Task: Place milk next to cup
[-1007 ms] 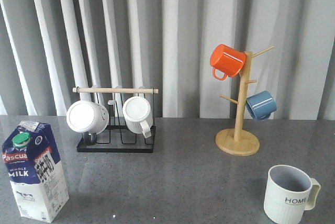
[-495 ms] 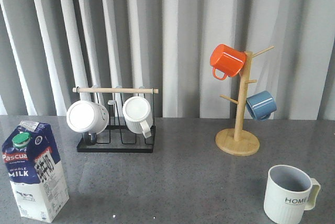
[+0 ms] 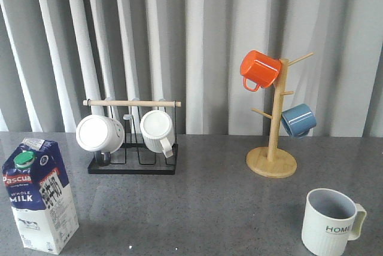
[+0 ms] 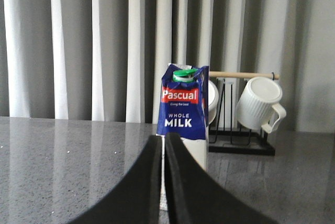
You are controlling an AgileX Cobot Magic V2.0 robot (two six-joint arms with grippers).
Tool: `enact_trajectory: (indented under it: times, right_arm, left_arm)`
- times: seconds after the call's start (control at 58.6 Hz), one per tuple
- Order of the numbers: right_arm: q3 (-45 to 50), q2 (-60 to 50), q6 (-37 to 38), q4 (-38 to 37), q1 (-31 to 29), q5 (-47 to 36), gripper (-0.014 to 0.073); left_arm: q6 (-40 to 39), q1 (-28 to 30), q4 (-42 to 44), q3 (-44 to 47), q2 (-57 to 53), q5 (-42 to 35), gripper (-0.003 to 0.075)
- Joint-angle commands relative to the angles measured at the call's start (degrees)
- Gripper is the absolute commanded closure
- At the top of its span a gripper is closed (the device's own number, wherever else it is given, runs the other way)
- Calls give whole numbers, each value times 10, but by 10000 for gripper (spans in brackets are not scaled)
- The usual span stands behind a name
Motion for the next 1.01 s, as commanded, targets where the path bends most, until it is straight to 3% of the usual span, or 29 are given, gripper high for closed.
enact_trajectory:
  times: [0.0, 0.222, 0.375, 0.529, 0.768, 0.853, 0.99]
  right_arm:
    - [5, -5, -1, 6, -4, -49, 603]
    - [-12, -5, 9, 97, -4, -78, 594]
    - [-73, -4, -9, 81, -4, -70, 536]
    - [-156, 41, -38, 54, -4, -16, 393]
    - [-259, 142, -65, 54, -4, -12, 32]
    - [-279, 170, -75, 54, -4, -15, -17]
    - [-283, 186, -63, 77, -4, -40, -7]
  left_arm:
    - [-41, 0, -2, -11, -6, -62, 726]
    - [-96, 0, -2, -15, -6, -126, 708]
    - [-110, 0, -1, -61, -6, -108, 676]
    - [-110, 0, -1, -131, -5, -51, 629]
    - [-114, 0, -2, -209, -5, 42, 452]
    - [-128, 0, -3, -230, -5, 57, 369]
    - [-179, 0, -17, -248, -4, 69, 290]
